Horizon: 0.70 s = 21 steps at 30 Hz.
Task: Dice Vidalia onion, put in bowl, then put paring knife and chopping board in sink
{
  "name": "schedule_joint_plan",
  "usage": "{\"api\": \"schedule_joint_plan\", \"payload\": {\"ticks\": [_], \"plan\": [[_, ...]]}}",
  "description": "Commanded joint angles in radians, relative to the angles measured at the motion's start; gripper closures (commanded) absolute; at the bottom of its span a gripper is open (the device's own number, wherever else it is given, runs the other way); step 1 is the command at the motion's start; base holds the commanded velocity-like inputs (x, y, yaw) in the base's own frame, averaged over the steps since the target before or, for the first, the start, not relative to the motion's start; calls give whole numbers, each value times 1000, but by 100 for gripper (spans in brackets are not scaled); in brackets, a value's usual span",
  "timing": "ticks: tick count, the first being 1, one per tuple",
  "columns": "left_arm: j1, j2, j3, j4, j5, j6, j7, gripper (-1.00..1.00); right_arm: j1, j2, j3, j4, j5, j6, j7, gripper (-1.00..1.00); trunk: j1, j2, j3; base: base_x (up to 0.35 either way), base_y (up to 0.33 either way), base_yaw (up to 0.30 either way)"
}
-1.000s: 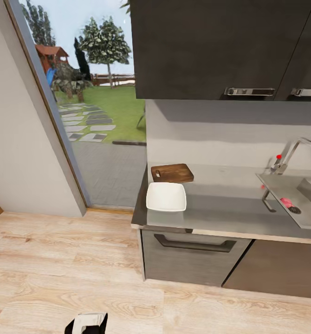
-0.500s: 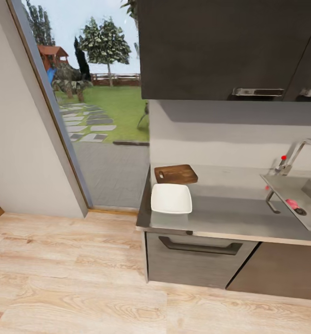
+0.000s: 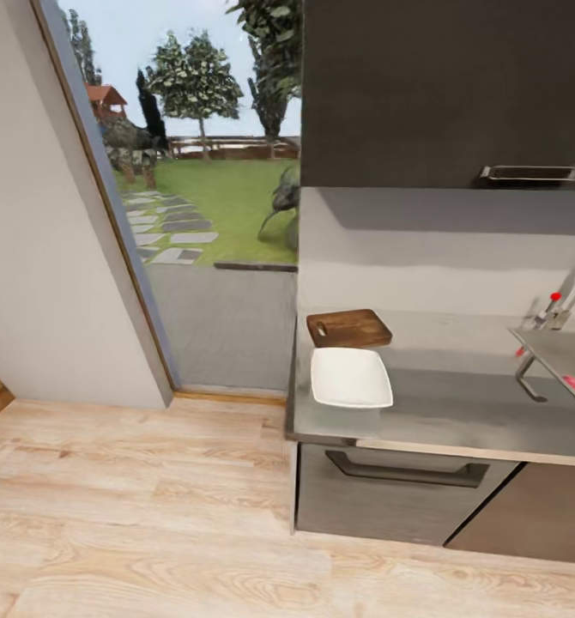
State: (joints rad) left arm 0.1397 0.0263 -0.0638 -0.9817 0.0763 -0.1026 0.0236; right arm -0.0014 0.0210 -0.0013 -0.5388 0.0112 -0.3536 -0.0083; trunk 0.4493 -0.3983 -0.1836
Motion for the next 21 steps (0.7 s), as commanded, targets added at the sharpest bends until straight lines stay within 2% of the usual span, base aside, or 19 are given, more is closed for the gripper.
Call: {"api": "schedule_joint_plan", "payload": {"ticks": [1,21], "plan": [[0,1,-4,0,8,-2,2,-100,0,0,0,-1,1,-2,-1,-100,1,-2,-2,39,275,-68],[0,1,-3,6,8,-2,2,-100,0,0,0,0,1,-2,-1,-100,1,-2,7,4,279,-142]]}}
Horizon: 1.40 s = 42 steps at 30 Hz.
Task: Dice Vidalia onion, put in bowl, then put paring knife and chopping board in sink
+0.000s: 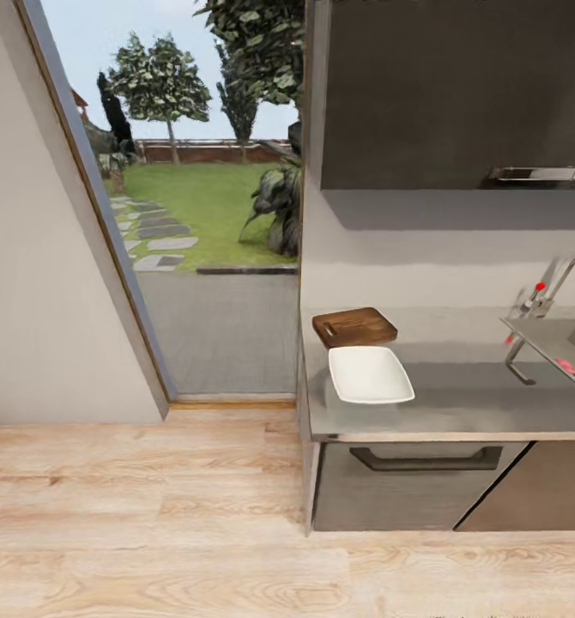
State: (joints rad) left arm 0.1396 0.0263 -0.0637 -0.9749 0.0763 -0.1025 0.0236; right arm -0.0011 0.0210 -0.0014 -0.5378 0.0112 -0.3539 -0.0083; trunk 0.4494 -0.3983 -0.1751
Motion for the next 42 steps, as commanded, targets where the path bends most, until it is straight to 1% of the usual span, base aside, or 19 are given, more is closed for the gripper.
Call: {"api": "schedule_joint_plan", "payload": {"ticks": [1,26,33,42], "plan": [[0,1,-4,0,8,-3,2,-100,0,0,0,-1,1,-2,-1,-100,1,-2,-1,0,279,-156],[0,0,-7,12,10,-2,2,-100,0,0,0,-1,1,-2,-1,-100,1,-2,19,5,279,-155],[-1,0,-7,23,9,-2,2,-100,0,0,0,-1,1,-2,-1,-100,1,-2,25,125,271,-155],[-1,0,-7,30,10,-2,2,-100,0,0,0,-1,1,-2,-1,-100,1,-2,33,200,233,-166]]}}
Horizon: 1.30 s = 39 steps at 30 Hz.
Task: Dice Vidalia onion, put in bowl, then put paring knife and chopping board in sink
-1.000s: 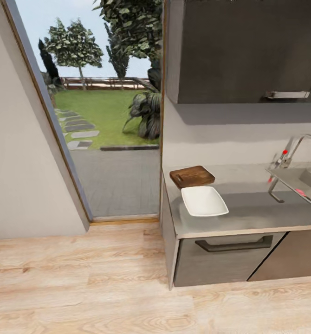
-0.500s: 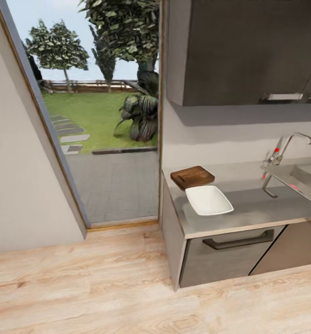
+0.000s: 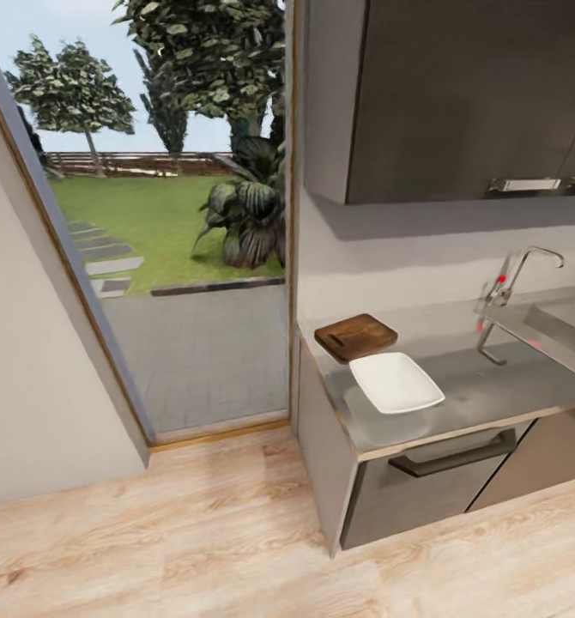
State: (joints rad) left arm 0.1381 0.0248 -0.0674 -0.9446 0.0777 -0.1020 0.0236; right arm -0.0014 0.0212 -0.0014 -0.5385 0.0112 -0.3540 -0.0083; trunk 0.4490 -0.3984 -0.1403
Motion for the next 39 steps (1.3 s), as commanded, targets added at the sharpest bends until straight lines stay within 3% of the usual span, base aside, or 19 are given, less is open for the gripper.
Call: {"api": "schedule_joint_plan", "payload": {"ticks": [1,12,30,39], "plan": [[0,1,-4,2,8,-3,2,-100,0,0,0,-1,1,-2,-1,-100,1,-2,-1,217,221,-195],[0,1,-32,16,7,-3,2,-100,0,0,0,-1,1,-2,-1,-100,1,-2,9,219,220,-211],[0,1,-38,20,7,-3,2,-100,0,0,0,-1,1,-2,-1,-100,1,-2,25,206,228,-219],[0,1,-38,20,7,-2,2,-100,0,0,0,-1,1,-2,-1,-100,1,-2,32,68,270,-213]]}}
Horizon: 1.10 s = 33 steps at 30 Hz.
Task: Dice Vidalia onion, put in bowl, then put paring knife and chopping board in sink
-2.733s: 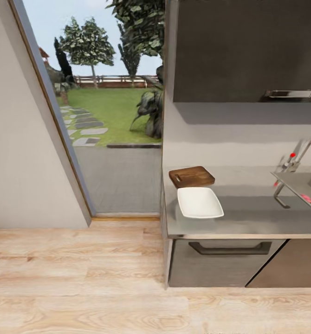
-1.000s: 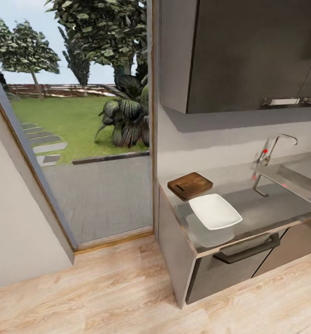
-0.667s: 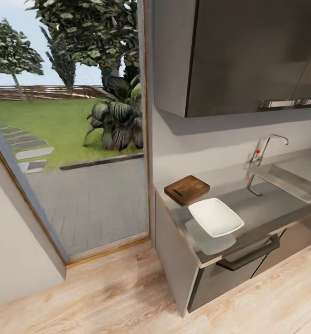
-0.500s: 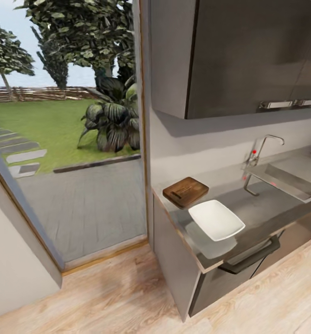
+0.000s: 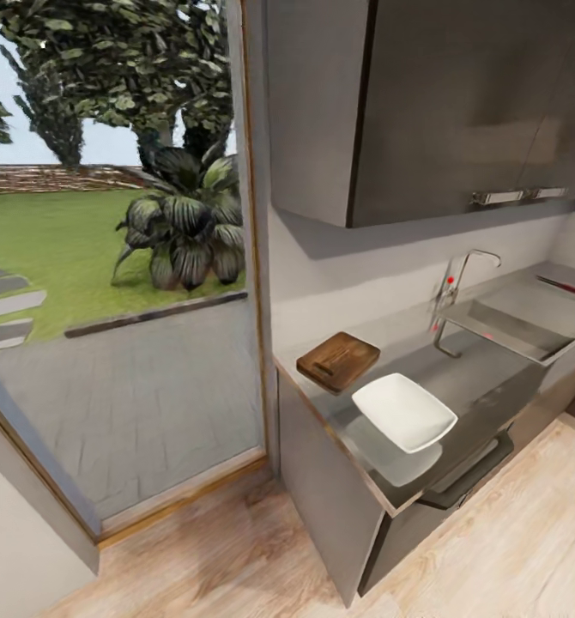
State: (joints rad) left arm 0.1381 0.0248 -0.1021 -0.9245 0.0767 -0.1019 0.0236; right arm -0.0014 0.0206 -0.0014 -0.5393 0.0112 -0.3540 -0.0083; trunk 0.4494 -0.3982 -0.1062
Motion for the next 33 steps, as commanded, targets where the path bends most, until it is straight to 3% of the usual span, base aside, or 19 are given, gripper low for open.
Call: {"api": "schedule_joint_plan", "payload": {"ticks": [1,13,20,26,33], "plan": [[0,1,-4,-1,8,-2,2,-100,0,0,0,-1,1,-2,-1,-100,1,-2,-1,9,279,-136],[0,1,-4,-1,8,-3,2,-100,0,0,1,-2,2,-3,0,-100,1,-2,0,-79,274,-16],[0,1,-4,-1,8,-4,2,-100,0,-1,1,-2,4,-3,0,-100,1,-2,0,105,250,0],[0,1,-4,4,9,-4,2,-100,0,-1,0,-1,3,-2,-1,-100,1,-2,0,43,58,-36],[0,1,-4,15,8,-3,2,-100,0,-1,0,-1,3,-2,-1,-100,1,-2,3,4,5,-227]]}}
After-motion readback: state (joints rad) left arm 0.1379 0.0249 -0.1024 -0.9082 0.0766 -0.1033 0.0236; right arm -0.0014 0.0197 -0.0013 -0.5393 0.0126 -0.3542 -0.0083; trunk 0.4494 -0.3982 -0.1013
